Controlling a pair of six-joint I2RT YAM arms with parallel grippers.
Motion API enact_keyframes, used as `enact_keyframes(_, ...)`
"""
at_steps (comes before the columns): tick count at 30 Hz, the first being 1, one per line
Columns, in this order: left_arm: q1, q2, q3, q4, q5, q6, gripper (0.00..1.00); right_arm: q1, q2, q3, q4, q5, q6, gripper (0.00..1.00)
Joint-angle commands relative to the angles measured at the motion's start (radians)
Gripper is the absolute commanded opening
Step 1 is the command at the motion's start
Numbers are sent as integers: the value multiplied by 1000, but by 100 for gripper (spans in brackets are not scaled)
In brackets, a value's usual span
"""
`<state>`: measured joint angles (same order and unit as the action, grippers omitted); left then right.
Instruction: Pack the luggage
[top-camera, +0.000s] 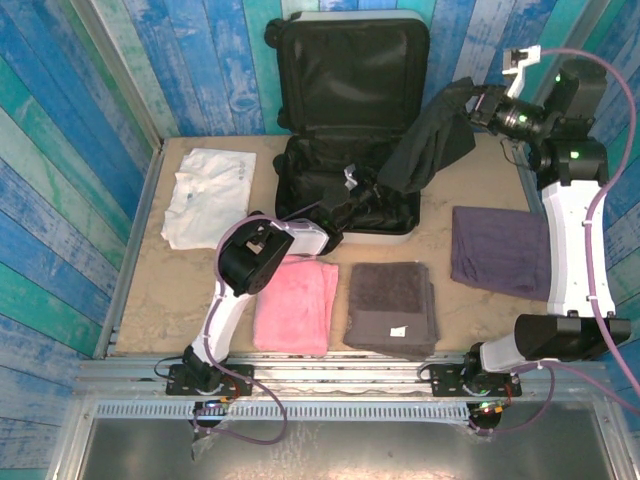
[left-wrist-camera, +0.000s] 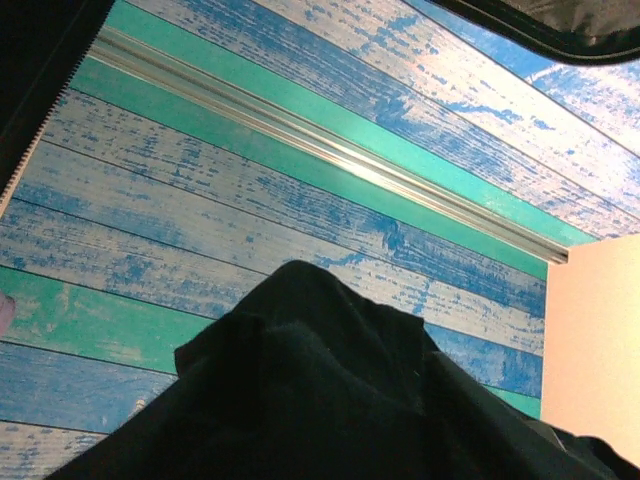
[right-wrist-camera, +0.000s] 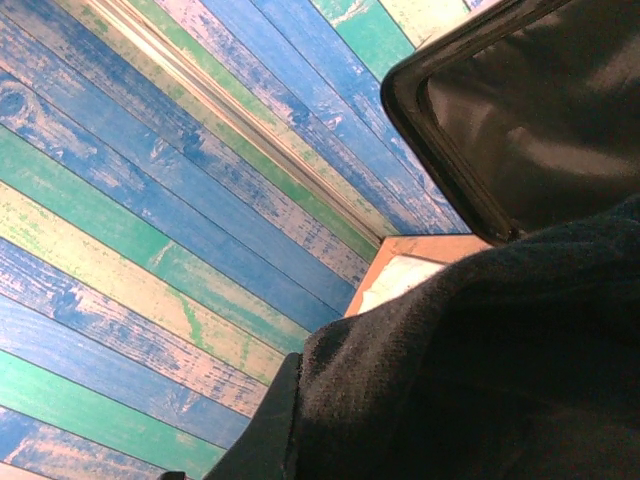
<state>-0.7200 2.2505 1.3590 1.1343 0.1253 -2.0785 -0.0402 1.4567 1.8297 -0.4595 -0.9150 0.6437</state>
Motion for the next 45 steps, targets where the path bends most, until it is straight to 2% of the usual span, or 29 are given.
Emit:
enact_keyframes(1, 1, 63, 0, 63, -32, -277, 35, 4, -32, 0, 67, -37, 6, 0)
enact_keyframes(6, 15, 59, -11, 92, -36, -267, 0, 3, 2, 14, 47, -72, -11, 0)
enact_keyframes(9, 43, 19, -25, 53, -17, -198, 0, 4, 39, 27, 32, -102, -35, 0)
enact_keyframes(14, 102, -117, -88, -129, -8, 19, 0, 3, 99, 54, -5, -108, -89, 0)
enact_keyframes(20, 165, -248, -162, -241, -50, 235, 0, 5, 191, 92, -6, -166, -117, 0)
enact_keyframes(25, 211, -358, -141, -381, -88, 445, 0, 19, 294, 153, -6, -208, -128, 0)
enact_keyframes(35, 241, -481, -56, -570, -117, 749, 0, 84, 421, 208, -4, -213, -178, 0)
enact_keyframes(42, 276, -625, -73, -734, -201, 1010, 0, 128, 522, 252, -5, -202, -192, 0)
enact_keyframes(45, 277, -674, -113, -775, -222, 1073, 0, 150, 548, 253, -13, -186, -206, 0)
